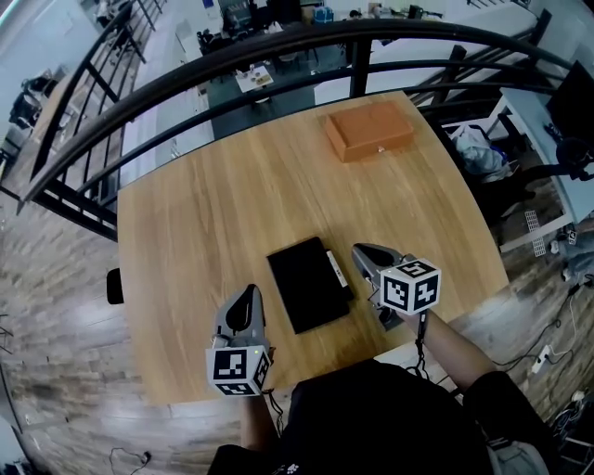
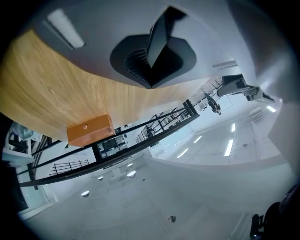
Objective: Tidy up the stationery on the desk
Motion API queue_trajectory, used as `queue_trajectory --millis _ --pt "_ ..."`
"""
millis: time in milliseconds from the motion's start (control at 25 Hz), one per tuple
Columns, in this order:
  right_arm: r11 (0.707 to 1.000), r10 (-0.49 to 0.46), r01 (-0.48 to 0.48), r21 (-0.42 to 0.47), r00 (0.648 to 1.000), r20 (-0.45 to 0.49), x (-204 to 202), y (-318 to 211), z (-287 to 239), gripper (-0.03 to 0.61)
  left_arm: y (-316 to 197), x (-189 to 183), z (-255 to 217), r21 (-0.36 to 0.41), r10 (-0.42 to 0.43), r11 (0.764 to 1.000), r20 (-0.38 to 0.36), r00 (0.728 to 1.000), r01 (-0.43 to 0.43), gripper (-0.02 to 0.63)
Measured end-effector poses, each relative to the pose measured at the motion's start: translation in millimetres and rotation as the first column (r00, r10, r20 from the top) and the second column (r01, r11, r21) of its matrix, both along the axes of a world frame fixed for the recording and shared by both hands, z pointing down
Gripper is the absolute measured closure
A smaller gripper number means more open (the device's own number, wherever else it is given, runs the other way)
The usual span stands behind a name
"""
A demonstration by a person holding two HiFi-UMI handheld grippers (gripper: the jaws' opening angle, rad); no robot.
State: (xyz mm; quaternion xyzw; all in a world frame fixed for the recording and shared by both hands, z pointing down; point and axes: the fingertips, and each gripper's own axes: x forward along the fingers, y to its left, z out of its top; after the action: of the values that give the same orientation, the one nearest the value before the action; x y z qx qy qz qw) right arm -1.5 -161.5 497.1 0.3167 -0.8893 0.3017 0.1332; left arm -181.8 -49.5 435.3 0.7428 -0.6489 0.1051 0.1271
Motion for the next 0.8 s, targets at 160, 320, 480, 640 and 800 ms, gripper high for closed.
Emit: queue_trajectory --millis 160,320,480,640,800 --pt "0.994 -0.04 0.038 0.103 0.999 0.018 5 -1 -29 0.568 -4 15 -12 0.012 0.019 1.0 -0.001 1.0 -0.018 0.616" --pt "0.975 -0.06 0.055 0.214 0.998 0.02 9 -3 -56 0.568 -7 26 -23 0.018 0.036 0.999 0.013 0.999 -0.036 0.616" --pt "0.961 -0.074 0.063 0.27 0.997 0.032 14 -4 -73 0.568 -10 35 -28 0.022 0.049 0.999 0.026 0.998 -0.049 0.616" --pt "0.953 -0.081 0.067 0.295 0.996 0.036 15 -6 -81 0.568 -11 39 -30 0.029 0.048 0.998 0.013 0.999 -0.049 0.617" --pt "0.947 -0.084 0.07 0.314 0.996 0.031 15 -6 -87 0.568 -12 38 -36 0.05 0.033 0.998 -0.003 0.999 -0.032 0.617"
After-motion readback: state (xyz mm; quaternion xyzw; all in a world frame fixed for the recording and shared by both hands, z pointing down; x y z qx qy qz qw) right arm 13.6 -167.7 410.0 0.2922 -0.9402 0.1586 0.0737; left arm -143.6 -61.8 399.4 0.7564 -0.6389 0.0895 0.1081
